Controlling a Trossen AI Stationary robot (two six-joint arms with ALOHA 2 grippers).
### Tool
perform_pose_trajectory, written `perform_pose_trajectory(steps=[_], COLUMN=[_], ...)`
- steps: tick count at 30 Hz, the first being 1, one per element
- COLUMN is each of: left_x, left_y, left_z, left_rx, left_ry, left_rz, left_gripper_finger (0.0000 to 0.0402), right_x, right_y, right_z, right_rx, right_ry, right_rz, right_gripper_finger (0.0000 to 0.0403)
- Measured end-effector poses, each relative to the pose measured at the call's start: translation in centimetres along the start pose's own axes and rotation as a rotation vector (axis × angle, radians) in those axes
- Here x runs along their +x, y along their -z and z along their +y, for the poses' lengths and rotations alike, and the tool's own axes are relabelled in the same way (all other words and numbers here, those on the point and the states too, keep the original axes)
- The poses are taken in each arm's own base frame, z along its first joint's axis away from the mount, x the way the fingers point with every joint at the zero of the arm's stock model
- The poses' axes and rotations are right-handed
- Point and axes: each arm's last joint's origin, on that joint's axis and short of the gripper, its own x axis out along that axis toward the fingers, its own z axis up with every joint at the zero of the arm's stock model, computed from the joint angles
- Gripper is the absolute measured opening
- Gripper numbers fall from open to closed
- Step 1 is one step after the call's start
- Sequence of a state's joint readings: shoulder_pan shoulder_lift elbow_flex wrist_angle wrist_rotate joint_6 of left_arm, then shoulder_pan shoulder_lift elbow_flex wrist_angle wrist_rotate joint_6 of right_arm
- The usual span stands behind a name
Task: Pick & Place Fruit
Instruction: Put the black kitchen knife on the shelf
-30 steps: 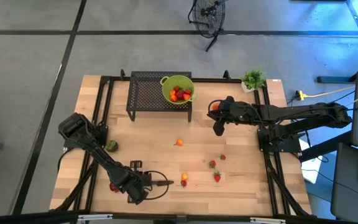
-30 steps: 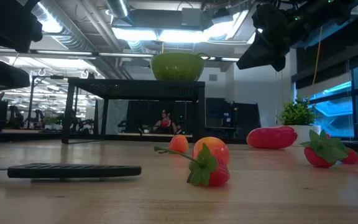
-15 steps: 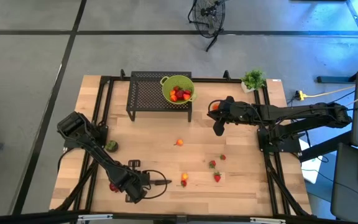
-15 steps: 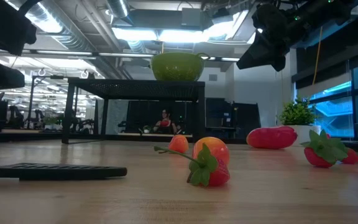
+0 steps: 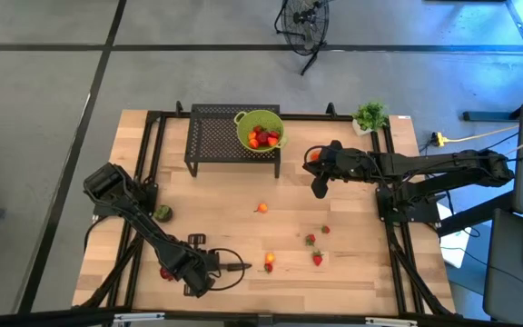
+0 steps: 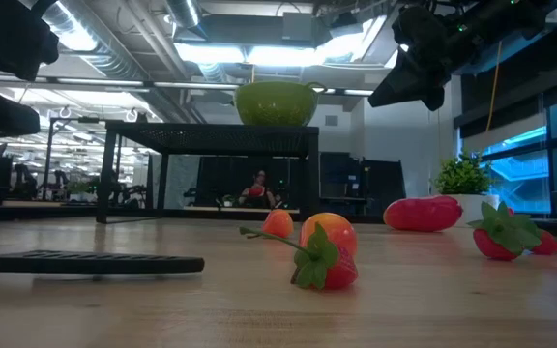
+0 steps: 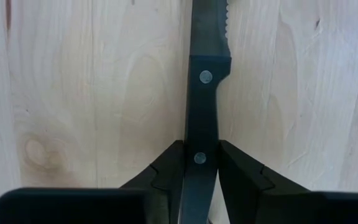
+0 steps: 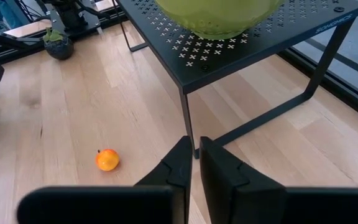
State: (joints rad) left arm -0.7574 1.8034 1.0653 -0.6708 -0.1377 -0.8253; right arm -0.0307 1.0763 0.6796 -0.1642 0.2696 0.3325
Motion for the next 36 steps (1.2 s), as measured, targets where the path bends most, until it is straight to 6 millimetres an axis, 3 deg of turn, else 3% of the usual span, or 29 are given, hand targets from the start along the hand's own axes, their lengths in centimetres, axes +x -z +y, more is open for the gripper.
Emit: perform_pose_trajectory(steps=[18, 26, 36], left_x=[-1.0, -3.6, -8.5], left_y=[-0.1, -0.4, -0.3], left_z=[0.0, 0.5, 2.3], left_rx=[-0.005, -0.019, -0.056], left_ry=[0.029, 0.059, 0.041], left_rz=[-0.021, -0.116, -0.301], left_gripper_finger=[0.008, 0.0086, 0.0086], right_x=[0.0, 0.0, 0.0], right_y=[0.0, 0.0, 0.1], right_z=[0.0, 0.0, 0.2], right_rx=[0.0, 0.0, 0.012], right_ry=[0.001, 0.0, -0.071], right_rz=[0.0, 0.0, 0.025], right_gripper_finger=[0.0049, 0.0032, 0.0028])
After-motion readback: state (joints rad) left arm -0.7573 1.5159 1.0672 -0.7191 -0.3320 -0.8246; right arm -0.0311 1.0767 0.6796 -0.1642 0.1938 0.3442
